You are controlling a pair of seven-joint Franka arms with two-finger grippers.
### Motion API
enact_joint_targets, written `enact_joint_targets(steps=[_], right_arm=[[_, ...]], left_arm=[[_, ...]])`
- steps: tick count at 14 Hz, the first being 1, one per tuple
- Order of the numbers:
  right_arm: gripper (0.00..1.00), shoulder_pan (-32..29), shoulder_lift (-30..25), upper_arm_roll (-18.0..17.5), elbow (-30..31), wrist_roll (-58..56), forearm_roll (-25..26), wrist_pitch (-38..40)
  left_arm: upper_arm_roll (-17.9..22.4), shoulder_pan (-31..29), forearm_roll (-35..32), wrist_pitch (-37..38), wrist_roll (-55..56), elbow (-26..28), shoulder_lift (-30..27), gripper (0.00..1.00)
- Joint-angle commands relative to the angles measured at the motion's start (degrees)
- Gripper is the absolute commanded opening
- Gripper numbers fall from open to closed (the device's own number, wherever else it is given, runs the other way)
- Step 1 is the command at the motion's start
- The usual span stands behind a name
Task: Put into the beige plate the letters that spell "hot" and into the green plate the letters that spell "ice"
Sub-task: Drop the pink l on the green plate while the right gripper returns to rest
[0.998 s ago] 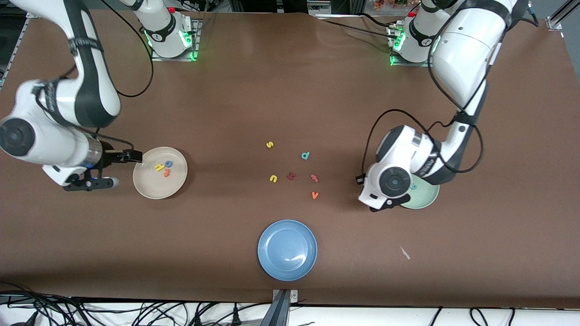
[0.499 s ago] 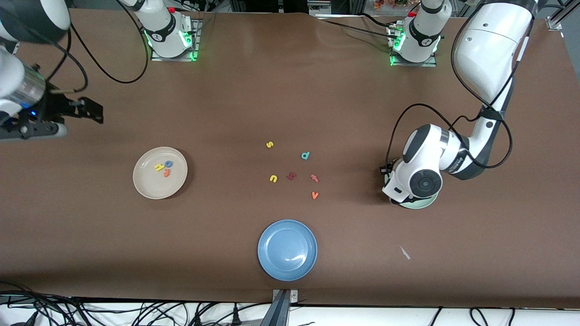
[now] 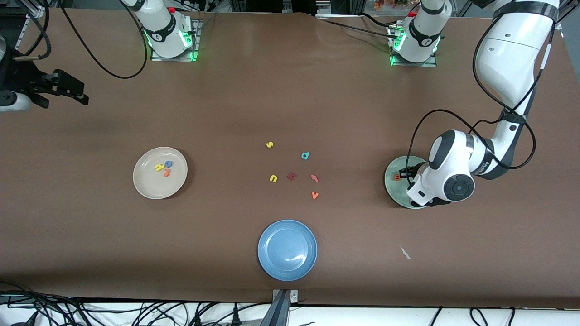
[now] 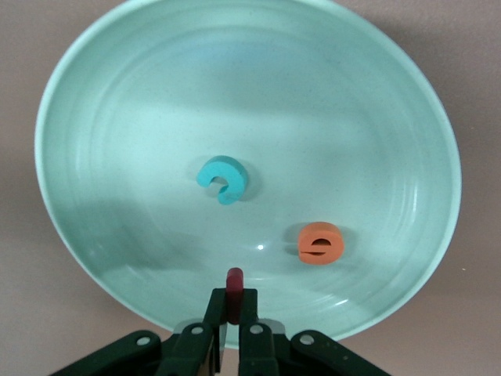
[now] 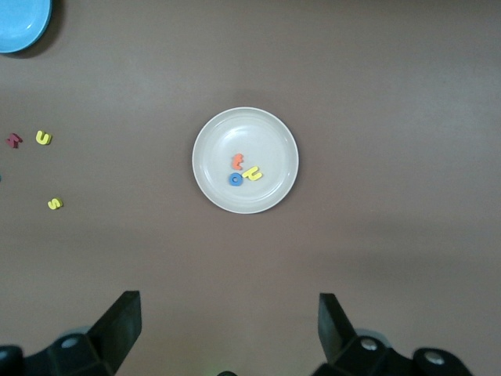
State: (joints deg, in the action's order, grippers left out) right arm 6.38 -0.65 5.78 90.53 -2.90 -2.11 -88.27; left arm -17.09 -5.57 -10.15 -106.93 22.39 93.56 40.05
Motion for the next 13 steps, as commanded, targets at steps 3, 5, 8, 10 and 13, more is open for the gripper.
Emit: enact_joint_targets(steps=[3, 5, 8, 10, 13], right_arm=[[1.00, -0.85, -0.05, -0.95, -0.26, 0.52, 6.05, 1.87], [1.00, -0.67, 0.04, -1.30, 0.00, 2.10, 6.25, 1.00], [1.00, -0.67, -0.05, -1.39, 0.53, 2.19, 5.72, -2.25], [1.00, -0.93, -0.23, -1.39, 0.88, 2.28, 4.32, -3.22], [1.00, -0.93, 0.04, -1.39, 0.79, 2.46, 2.47, -3.22]], left_arm=[[-0.32, 0.30, -1.28, -0.30, 0.03, 1.54, -1.20, 1.00], [-0.40, 0.38, -1.02, 0.14, 0.03, 1.19, -1.99, 1.00], [-1.89, 0.65, -0.66, 2.95, -0.58, 0.04, -6.28, 1.00], [-3.73, 0.56, -0.58, 4.01, -0.59, -1.27, -9.88, 1.00], [-5.93, 0.56, -0.58, 9.17, -0.59, -5.92, -13.58, 1.00]])
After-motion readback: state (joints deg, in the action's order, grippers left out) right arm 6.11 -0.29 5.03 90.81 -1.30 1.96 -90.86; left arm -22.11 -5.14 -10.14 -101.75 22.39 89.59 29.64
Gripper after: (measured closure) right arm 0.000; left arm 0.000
